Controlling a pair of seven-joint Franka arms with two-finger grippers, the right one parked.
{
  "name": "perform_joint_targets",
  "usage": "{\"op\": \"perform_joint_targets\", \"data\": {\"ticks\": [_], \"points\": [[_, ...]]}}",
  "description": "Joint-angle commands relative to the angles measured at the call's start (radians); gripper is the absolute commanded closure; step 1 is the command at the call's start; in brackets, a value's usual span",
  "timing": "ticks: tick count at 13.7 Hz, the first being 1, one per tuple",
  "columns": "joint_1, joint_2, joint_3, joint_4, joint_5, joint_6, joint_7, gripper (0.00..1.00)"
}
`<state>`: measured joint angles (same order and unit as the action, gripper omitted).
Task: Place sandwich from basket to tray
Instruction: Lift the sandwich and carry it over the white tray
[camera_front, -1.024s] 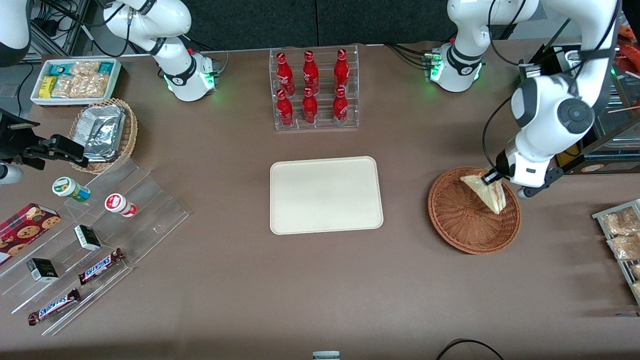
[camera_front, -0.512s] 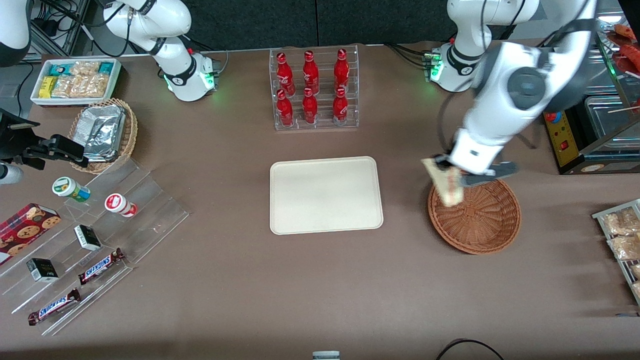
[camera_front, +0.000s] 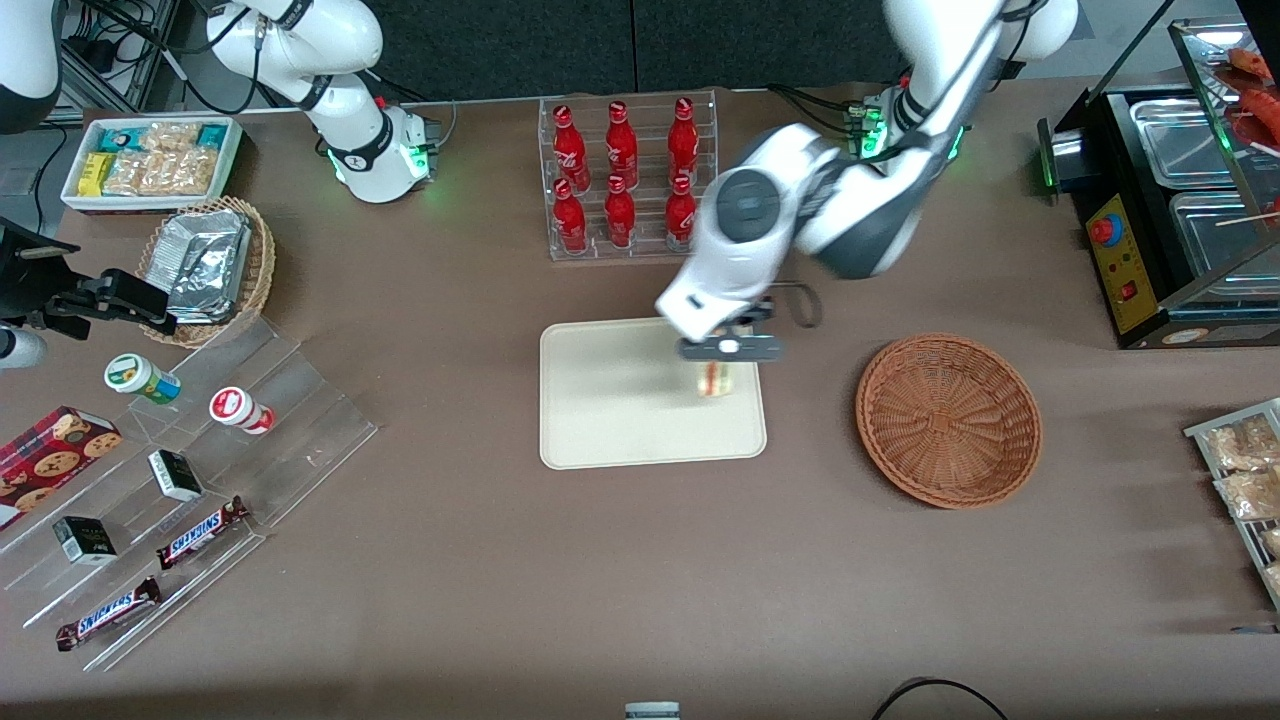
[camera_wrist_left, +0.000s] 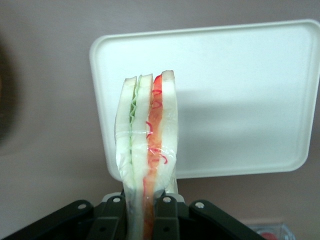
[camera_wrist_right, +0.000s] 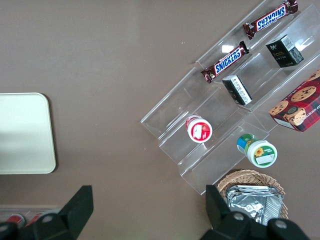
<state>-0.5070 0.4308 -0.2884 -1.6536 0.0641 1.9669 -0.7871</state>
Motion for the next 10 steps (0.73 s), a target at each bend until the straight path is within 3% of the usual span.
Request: {"op": "perform_joint_targets", "data": {"ticks": [1, 4, 10], "points": [[-0.068, 0.193, 0.012, 0.190, 0.066, -0.025, -0.092, 1.00], [-0.114, 0.308, 0.018, 0.300, 0.091, -0.023, -0.125, 1.00], [-0.150, 0.361, 0.018, 0.301, 0.103, 0.043, -0.130, 1.00]]}}
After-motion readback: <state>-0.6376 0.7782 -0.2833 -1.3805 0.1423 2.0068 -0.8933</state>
